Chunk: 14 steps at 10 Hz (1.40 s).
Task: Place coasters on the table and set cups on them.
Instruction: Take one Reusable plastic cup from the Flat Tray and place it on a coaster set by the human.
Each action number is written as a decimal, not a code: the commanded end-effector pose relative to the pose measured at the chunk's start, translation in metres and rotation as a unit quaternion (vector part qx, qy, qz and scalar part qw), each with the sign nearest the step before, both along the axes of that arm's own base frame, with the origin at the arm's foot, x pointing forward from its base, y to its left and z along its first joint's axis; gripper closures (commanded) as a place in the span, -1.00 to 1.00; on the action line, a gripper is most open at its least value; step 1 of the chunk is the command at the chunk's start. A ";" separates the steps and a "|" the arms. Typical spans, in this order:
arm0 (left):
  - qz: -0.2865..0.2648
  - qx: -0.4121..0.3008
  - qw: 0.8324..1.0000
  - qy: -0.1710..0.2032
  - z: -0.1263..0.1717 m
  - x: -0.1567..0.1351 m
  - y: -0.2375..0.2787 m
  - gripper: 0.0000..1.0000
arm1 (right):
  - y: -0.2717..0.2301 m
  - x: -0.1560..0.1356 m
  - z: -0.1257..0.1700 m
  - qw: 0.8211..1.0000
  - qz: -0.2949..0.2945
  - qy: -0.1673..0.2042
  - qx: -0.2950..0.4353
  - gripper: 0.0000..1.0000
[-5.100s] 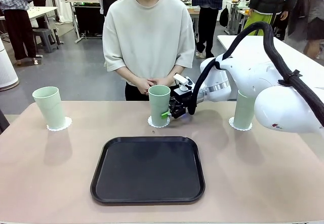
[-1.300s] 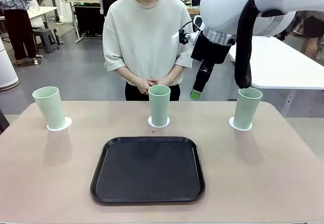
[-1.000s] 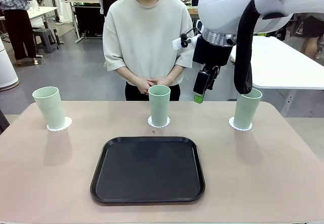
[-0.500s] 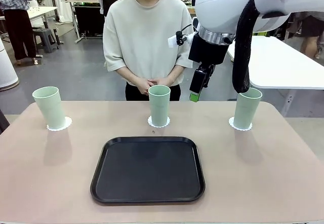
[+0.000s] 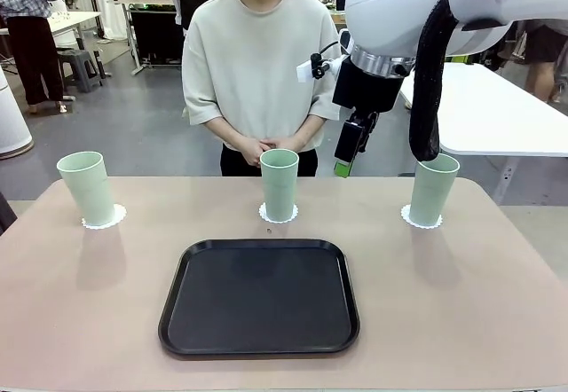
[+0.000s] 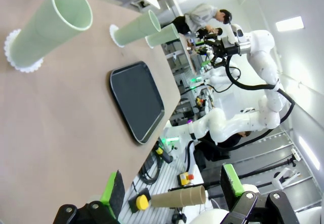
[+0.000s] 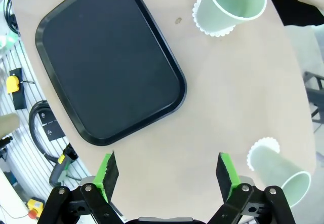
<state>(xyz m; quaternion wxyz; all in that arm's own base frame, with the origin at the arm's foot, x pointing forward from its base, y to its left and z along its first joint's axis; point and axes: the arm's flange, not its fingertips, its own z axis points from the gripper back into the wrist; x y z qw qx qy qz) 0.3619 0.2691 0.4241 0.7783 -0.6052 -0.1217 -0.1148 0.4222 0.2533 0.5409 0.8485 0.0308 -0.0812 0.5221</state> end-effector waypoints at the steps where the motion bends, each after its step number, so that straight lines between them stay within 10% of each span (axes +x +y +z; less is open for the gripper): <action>1: 0.012 -0.002 1.000 0.003 0.003 0.001 -0.001 -1.00 | -0.001 -0.001 -0.002 1.000 0.009 -0.001 0.009 -1.00; 6: 0.012 -0.002 1.000 0.003 0.003 0.001 -0.001 -1.00 | -0.131 -0.025 -0.014 0.959 -0.227 0.053 0.162 -1.00; 11: 0.012 -0.002 1.000 0.003 0.003 0.001 -0.001 -1.00 | -0.253 -0.056 -0.063 0.865 -0.225 0.067 0.443 -1.00; 14: 0.012 -0.002 1.000 0.003 0.003 0.001 -0.001 -1.00 | -0.264 -0.055 -0.066 0.860 -0.204 0.068 0.462 -1.00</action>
